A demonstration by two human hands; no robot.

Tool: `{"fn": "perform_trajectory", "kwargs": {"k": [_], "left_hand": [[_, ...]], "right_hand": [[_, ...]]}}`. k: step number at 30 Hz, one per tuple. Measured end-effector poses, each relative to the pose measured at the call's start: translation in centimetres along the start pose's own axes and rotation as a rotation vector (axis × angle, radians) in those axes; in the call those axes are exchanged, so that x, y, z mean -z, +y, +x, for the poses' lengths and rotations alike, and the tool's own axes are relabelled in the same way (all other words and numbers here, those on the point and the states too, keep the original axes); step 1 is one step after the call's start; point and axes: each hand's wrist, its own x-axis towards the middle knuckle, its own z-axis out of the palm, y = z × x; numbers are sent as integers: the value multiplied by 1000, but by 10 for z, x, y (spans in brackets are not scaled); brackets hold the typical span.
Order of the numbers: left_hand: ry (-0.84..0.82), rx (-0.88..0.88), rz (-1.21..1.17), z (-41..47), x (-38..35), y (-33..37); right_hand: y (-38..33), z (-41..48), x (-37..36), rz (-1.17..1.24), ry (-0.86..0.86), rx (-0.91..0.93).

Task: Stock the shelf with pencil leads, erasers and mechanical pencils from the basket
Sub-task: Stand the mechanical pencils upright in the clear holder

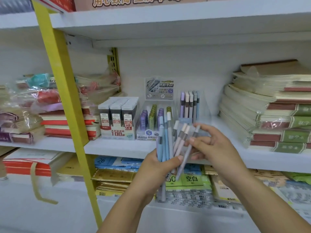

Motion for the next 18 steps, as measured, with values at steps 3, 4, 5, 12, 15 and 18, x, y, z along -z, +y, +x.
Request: {"fn": "perform_trajectory", "kwargs": {"k": [3,4,5,12,15,18], "left_hand": [[89,-37,0,13,-2,15],[107,-40,-16,19,-1,21],[118,-43,-37,25,-1,25],[164,-64,-211,65,-7,53],[139,-60,-309,71,-9,58],[154,-62,-293,75,-11,57]], "right_hand": [[-41,23,21,59,164,155],[-56,34,29,52,214,224],[-69,45,36,19,250,287],[-79,107,52,-647,137,350],[-59,115,52,-744,76,317],[-48,119,54,-760,56,321]]}}
